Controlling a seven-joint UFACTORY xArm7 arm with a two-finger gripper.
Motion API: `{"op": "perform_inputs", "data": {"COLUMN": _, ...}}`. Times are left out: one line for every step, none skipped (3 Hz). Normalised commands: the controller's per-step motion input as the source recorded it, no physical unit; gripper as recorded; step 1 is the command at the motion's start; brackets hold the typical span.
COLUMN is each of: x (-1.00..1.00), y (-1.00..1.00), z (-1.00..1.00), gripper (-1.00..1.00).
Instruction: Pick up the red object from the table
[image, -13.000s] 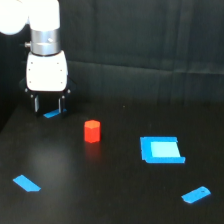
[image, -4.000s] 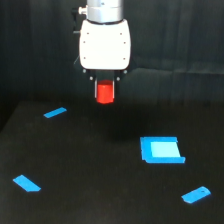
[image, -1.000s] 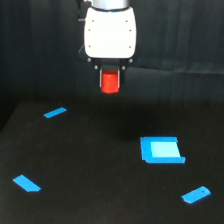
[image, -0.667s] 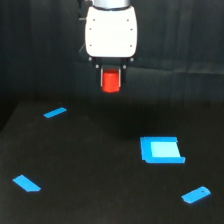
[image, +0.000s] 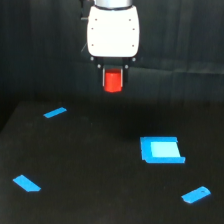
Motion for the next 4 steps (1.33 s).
{"op": "perform_inputs", "data": {"x": -0.02, "y": 0.02, "z": 0.1, "gripper": -0.96}}
{"op": "perform_inputs", "data": {"x": 0.08, "y": -0.01, "z": 0.03, "gripper": -1.0}}
{"op": "perform_inputs", "data": {"x": 0.05, "y": 0.04, "z": 0.06, "gripper": -0.98}}
{"op": "perform_inputs", "data": {"x": 0.06, "y": -0.02, "z": -0.02, "gripper": -0.9}}
